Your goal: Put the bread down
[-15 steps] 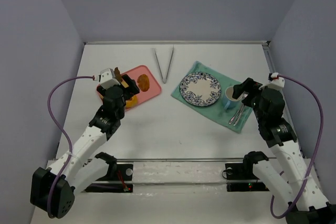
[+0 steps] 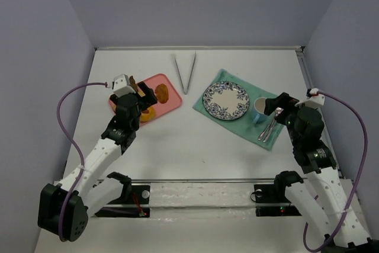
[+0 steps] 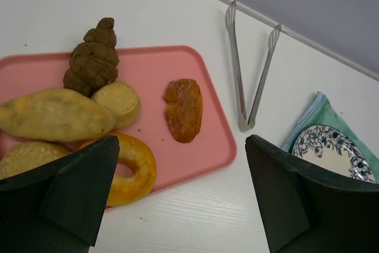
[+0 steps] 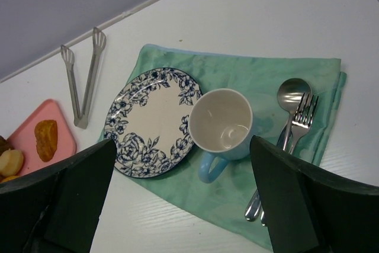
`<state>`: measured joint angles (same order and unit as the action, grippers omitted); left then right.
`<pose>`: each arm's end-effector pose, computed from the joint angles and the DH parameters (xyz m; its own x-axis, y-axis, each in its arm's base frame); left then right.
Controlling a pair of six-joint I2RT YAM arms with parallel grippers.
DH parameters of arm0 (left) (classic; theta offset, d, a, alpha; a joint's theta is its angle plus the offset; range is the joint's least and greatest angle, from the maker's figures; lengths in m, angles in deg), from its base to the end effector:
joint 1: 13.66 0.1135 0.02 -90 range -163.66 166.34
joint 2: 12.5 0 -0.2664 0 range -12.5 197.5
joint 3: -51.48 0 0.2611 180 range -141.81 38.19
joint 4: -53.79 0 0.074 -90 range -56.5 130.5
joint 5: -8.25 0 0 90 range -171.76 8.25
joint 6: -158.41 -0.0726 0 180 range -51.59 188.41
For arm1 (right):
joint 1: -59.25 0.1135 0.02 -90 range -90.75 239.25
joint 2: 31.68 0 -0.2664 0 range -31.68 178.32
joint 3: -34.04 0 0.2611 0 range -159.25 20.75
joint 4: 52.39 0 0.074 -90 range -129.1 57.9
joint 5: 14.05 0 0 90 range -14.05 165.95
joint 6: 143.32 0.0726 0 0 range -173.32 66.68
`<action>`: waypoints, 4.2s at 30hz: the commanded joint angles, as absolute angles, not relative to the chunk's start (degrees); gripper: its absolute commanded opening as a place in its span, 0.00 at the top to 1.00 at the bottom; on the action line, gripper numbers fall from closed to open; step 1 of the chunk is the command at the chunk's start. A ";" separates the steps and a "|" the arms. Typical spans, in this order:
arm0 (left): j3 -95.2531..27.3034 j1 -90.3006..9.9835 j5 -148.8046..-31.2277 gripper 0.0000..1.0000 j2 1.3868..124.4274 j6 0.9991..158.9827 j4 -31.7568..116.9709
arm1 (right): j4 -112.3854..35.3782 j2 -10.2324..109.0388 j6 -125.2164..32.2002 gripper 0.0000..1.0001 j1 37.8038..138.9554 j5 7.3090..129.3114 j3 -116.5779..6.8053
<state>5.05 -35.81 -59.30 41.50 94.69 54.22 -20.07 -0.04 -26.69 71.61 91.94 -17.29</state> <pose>0.2533 -0.0732 0.2771 -0.1021 -0.4002 -0.9107 -0.0532 0.9164 -0.3968 0.1795 0.0189 0.3098 -0.1655 0.4048 -0.8993 0.1465 0.9118 0.3835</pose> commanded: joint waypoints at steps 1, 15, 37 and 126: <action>-2.12 -35.10 -63.82 0.01 46.71 94.78 60.54 | -23.45 1.19 -25.99 0.00 71.56 90.81 -17.49; -40.24 -35.10 -74.72 0.01 88.79 86.87 51.17 | -24.86 1.46 -26.52 0.00 71.56 90.01 -15.73; -65.07 -40.38 -75.42 0.01 116.43 76.68 32.86 | -25.30 6.29 -27.75 0.00 71.56 90.37 -16.60; -18.85 -45.21 -58.46 0.63 73.55 93.55 29.25 | -32.60 1.02 -26.25 0.00 71.56 80.96 -11.33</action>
